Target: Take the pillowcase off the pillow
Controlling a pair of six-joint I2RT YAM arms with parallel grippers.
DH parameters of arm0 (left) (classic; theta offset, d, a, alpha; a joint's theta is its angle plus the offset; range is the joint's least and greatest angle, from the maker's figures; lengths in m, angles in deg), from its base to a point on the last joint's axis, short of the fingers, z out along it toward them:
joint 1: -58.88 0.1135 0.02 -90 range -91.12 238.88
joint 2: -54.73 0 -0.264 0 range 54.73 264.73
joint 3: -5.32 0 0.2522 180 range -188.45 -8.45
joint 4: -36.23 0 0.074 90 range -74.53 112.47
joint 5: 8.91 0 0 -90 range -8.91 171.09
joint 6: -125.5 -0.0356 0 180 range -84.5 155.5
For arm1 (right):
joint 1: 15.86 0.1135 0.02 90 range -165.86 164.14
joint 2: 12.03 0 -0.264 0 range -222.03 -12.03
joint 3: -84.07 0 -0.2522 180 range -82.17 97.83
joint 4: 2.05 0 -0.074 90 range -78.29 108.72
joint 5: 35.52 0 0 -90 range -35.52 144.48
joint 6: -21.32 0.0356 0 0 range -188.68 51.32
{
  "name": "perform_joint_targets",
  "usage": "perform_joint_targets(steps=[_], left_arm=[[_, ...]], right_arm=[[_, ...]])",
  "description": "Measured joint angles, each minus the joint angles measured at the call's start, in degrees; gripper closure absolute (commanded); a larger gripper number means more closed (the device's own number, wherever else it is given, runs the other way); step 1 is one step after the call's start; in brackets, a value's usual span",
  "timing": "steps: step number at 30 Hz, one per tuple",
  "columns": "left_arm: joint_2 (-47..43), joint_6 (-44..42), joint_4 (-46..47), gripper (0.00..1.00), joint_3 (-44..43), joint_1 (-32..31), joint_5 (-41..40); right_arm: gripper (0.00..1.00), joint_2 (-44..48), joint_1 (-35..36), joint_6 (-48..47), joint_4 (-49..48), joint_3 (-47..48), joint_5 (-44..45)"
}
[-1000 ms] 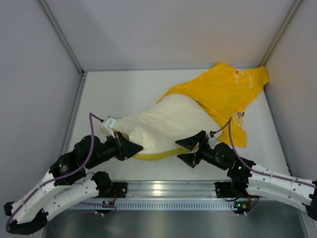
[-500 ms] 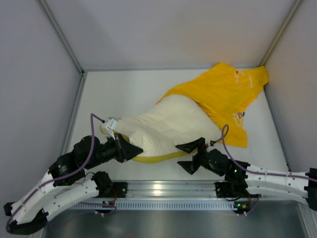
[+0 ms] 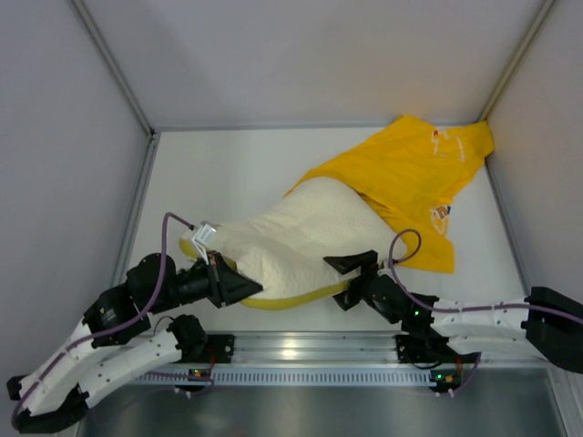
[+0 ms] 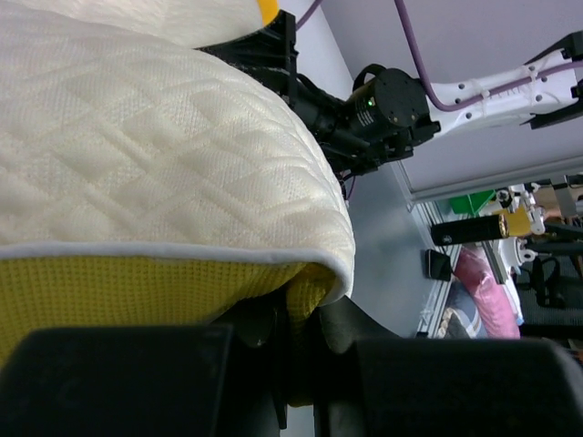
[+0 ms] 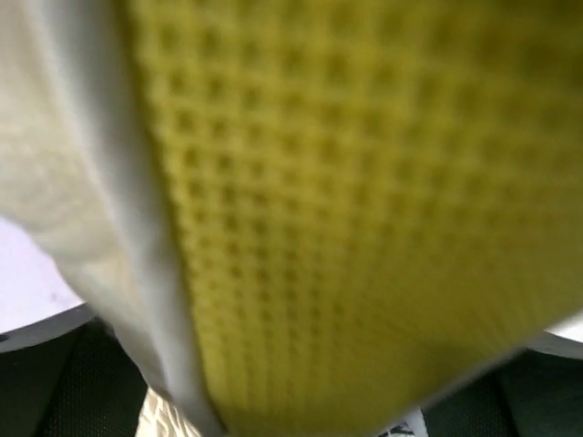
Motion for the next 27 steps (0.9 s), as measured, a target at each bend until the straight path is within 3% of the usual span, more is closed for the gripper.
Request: perform_joint_targets(steps=[2, 3, 5, 6, 9, 12, 19, 23, 27], left_arm=[[0.37, 0.0, 0.0, 1.0, 0.0, 0.02, 1.42], [0.66, -0.02, 0.02, 1.0, -0.04, 0.02, 2.01], [1.38, -0.11, 0.09, 1.0, -0.24, 0.04, 2.89], [1.84, -0.28, 0.04, 1.0, -0.57, 0.04, 3.34], [3.48, -0.9, 0.09, 1.0, -2.32, 0.04, 4.33], [5.57, -1.2, 0.55, 1.0, -5.11, 0.04, 5.64], [8.39, -1.55, 1.01, 0.99, -13.25, -0.02, 8.2], [10.95, -2.43, 1.75, 0.95, -18.27, -0.02, 9.01], [12.55, -3.48, 1.86, 0.89, -22.03, -0.02, 9.49]], right_arm=[[0.26, -2.4, -0.72, -0.59, -3.32, 0.11, 0.48], [0.56, -3.5, -1.09, -1.31, -5.03, 0.11, 0.57], [0.79, -4.46, -1.62, -3.8, -8.24, -0.17, 0.87], [0.98, -4.39, -1.84, -5.25, -10.16, -0.48, 0.96], [1.0, -1.51, -2.25, -9.66, -11.39, -0.59, 1.09], [1.0, 6.67, -2.47, -17.22, -3.72, 1.99, 0.9], [1.0, 17.68, -2.51, -44.52, 21.68, 24.55, 0.87], [1.0, 19.63, -2.51, -59.41, 26.64, 34.18, 0.39], [1.0, 18.36, -2.51, -68.26, 27.41, 40.04, -1.36]])
